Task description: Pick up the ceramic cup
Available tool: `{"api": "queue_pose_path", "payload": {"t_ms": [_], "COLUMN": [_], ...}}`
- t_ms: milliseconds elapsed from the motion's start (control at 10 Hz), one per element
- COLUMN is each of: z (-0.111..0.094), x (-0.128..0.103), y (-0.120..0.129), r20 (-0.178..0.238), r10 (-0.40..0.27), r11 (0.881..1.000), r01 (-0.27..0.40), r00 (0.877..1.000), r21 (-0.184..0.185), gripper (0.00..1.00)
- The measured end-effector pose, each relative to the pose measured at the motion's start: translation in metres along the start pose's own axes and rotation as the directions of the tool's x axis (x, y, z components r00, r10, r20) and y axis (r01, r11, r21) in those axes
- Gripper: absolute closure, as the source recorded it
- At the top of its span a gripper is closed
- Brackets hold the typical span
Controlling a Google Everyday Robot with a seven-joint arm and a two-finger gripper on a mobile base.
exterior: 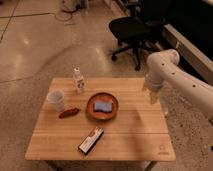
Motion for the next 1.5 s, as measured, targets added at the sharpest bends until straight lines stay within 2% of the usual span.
{"api": "queue_pose_path", "payload": {"t_ms": [200, 400, 500, 600, 800, 900, 1200, 1300, 1500], "z": [-0.012, -0.038, -0.047, -0.060, -0.069, -0.069, -0.054, -0.049, -0.048], "x": [-0.014, -0.046, -0.058, -0.077, -0.102, -0.117, -0.158, -0.173, -0.196], "y": [-0.019, -0.057, -0.065, -0.072, -0.076, -0.075, -0.063, -0.058, -0.056], "r20": [0.017, 0.023, 0.026, 0.032, 0.033, 0.028, 0.003, -0.001, -0.005], "r10": [-0.042, -0.144, -0.180, -0.245, -0.333, -0.386, -0.545, -0.593, -0.649], "r11": [0.998, 0.980, 0.971, 0.952, 0.923, 0.903, 0.827, 0.797, 0.753], "r01": [0.041, 0.139, 0.173, 0.234, 0.318, 0.371, 0.537, 0.586, 0.644], "r00": [0.999, 0.989, 0.983, 0.969, 0.942, 0.922, 0.839, 0.805, 0.760], "r21": [0.050, 0.141, 0.165, 0.197, 0.218, 0.216, 0.167, 0.148, 0.140], "gripper": [0.35, 0.35, 0.35, 0.35, 0.35, 0.35, 0.35, 0.35, 0.35]}}
